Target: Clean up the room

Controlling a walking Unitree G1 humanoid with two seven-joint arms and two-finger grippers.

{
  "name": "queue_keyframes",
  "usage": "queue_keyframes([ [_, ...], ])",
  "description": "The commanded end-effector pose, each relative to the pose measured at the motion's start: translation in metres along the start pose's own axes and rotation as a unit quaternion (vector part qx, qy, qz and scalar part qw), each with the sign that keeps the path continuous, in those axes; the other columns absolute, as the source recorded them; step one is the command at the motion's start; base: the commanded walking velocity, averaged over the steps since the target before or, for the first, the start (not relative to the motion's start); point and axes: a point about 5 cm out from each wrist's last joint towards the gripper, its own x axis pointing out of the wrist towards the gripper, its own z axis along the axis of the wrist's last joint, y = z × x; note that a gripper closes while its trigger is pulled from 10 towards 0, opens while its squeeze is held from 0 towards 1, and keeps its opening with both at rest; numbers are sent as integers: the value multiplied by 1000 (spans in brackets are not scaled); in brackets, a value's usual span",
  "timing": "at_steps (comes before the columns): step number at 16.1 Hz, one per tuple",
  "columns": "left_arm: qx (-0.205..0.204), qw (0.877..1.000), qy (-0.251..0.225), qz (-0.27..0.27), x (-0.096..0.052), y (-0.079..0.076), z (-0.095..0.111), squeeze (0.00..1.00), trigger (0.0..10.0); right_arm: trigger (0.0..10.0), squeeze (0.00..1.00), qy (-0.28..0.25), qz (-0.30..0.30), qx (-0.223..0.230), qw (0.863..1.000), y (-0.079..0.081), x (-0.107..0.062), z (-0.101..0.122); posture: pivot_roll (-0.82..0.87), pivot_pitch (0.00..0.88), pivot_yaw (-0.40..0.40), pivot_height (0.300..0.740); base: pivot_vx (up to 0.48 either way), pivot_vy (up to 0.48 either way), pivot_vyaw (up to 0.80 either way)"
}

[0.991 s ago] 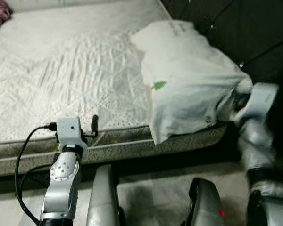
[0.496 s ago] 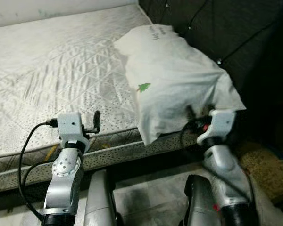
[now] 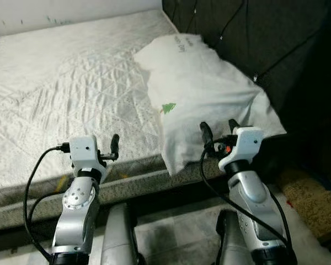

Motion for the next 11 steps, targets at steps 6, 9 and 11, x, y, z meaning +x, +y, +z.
queue_keyframes([
  [6, 5, 1000, -14, 1, 10, 0, 9, 0, 10000, 10000, 0, -21, 12, -9, 1000, 2, 15, 16, -100, 0, 105, 689, 0, 0, 0],
  [9, -3, 1000, -14, 9, 12, -1, 10, 0, 10000, 10000, 0, -20, 10, -15, 1000, 1, 17, 17, -99, 0, 103, 734, 0, 0, 0],
  [11, 2, 1000, -19, 5, 13, -2, 11, 0, 10000, 10000, 0, -19, 9, -19, 1000, 0, 18, 17, -102, 0, 102, 740, 0, 0, 0],
])
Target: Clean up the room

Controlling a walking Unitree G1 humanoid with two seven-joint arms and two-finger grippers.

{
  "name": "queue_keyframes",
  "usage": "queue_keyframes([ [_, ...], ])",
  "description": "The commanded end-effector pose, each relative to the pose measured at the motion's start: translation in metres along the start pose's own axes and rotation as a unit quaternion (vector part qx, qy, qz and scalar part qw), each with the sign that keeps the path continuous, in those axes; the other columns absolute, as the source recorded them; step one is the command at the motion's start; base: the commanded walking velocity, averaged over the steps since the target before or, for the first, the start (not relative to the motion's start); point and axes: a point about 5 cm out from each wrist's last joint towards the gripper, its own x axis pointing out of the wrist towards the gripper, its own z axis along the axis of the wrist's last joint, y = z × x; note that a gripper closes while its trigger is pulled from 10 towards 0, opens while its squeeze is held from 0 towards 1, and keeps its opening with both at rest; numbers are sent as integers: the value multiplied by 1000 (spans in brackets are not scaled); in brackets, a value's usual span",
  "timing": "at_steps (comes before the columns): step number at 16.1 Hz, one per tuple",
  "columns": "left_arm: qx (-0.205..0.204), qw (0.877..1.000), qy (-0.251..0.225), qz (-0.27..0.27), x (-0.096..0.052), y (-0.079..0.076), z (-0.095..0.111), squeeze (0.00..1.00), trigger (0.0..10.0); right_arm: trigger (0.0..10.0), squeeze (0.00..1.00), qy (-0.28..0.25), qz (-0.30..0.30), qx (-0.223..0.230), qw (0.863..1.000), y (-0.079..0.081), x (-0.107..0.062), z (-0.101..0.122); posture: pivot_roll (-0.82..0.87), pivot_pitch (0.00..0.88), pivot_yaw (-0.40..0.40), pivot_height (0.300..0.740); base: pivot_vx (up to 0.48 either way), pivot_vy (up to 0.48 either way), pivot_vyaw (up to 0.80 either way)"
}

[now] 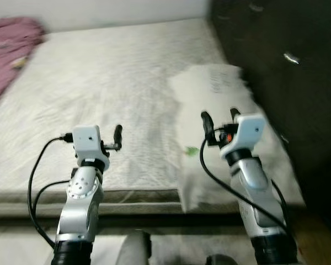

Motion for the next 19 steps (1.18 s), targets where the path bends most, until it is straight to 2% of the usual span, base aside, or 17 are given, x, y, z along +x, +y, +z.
queue_keyframes([
  [1, 5, 1000, 7, 4, 0, 3, -3, 0, 10000, 10000, 0, 9, 2, 0, 1000, 0, -1, -3, -102, 0, 101, 740, 0, 0, 0],
  [11, 1, 1000, 14, -6, 1, -1, -7, 0, 10000, 10000, 0, 25, -28, -2, 999, -8, -5, -10, -104, 0, 95, 740, 0, 0, 0],
  [15, -2, 1000, 14, -10, 2, -2, -7, 0, 10000, 10000, 0, 39, -41, -7, 998, -11, -9, -17, -106, 0, 95, 740, 0, 432, 0],
  [19, -4, 1000, 13, -10, 5, -4, -6, 0, 10000, 10000, 0, 43, -40, -8, 998, -12, -7, -17, -108, 0, 94, 740, 0, 480, -153],
])
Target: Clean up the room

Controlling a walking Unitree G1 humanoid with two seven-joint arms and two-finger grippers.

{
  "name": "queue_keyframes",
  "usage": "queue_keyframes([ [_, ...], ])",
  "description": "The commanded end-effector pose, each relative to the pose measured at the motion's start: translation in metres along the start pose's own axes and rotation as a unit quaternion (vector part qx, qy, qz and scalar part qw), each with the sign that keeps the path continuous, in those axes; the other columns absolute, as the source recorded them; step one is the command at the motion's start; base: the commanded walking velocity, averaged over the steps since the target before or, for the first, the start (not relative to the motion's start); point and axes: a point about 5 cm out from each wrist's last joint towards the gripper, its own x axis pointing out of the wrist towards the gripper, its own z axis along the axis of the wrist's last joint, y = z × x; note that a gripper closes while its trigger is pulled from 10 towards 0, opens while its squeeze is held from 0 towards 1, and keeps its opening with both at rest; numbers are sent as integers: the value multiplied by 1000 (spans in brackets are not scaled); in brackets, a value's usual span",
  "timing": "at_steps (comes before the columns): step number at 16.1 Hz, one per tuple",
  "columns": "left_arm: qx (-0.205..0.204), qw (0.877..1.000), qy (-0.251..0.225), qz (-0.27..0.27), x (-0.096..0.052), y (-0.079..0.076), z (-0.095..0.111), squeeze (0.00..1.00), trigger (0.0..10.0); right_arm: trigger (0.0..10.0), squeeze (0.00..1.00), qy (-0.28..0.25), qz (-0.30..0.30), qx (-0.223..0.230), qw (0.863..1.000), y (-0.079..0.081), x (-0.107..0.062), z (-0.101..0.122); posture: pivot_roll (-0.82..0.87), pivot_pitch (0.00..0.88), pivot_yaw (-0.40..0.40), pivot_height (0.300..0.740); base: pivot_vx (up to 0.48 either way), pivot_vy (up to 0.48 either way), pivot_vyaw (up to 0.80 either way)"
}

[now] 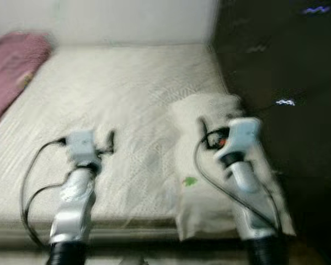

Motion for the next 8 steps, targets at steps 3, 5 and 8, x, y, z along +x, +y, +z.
queue_keyframes([
  [3, -8, 1000, -8, -21, 3, -14, 4, 0, 10000, 10000, 0, 11, -19, -14, 1000, -13, -1, -3, -108, 0, 90, 740, 0, 480, -673],
  [5, -8, 1000, -7, -20, 3, -14, 4, 0, 10000, 10000, 0, 12, -19, -15, 1000, -13, -1, -3, -108, 0, 90, 740, 0, 480, -209],
  [8, -8, 1000, -9, -19, 4, -15, 4, 0, 10000, 10000, 0, 16, -18, -18, 1000, -14, -1, -5, -109, 0, 88, 740, 0, 480, 0],
])
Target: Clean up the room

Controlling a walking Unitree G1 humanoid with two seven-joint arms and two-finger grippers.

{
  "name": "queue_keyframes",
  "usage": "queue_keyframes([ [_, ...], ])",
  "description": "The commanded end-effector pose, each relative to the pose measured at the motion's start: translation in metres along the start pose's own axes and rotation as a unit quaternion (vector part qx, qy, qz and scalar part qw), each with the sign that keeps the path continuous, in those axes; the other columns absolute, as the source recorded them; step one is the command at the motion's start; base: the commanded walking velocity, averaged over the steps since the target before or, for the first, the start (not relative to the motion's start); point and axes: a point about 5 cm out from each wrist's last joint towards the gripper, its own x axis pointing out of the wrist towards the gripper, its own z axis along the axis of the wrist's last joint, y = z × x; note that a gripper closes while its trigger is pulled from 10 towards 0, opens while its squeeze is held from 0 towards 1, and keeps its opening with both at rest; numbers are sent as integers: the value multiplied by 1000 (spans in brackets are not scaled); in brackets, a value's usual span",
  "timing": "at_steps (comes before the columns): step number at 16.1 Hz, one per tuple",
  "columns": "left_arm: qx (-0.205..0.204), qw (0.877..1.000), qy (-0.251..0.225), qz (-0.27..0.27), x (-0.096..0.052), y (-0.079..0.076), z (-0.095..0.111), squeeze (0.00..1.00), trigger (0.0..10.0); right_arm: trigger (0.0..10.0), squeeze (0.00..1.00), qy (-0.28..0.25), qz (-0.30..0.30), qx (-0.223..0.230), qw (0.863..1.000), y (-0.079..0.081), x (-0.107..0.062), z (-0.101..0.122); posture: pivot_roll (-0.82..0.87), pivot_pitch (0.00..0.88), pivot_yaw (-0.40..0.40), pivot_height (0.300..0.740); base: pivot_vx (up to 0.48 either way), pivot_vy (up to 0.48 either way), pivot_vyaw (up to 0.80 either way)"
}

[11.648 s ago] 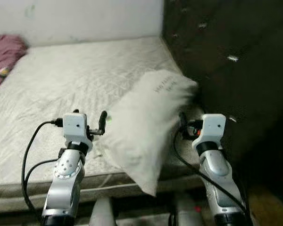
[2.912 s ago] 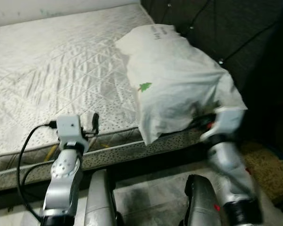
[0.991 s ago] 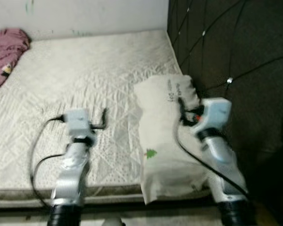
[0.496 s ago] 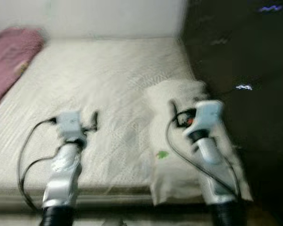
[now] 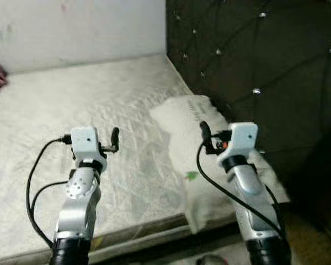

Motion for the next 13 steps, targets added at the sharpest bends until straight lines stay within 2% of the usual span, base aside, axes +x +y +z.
queue_keyframes([
  [1, -1, 1000, -1, -3, 1, -3, 1, 0, 10000, 10000, 0, 5, -3, -3, 1000, -3, 0, -1, -108, 0, 87, 740, 0, 480, 0],
  [13, 3, 1000, -4, 8, 4, -2, 3, 0, 10000, 10000, 0, 4, 7, -7, 1000, 1, 4, -1, -100, 0, 81, 740, 0, 480, 0],
])
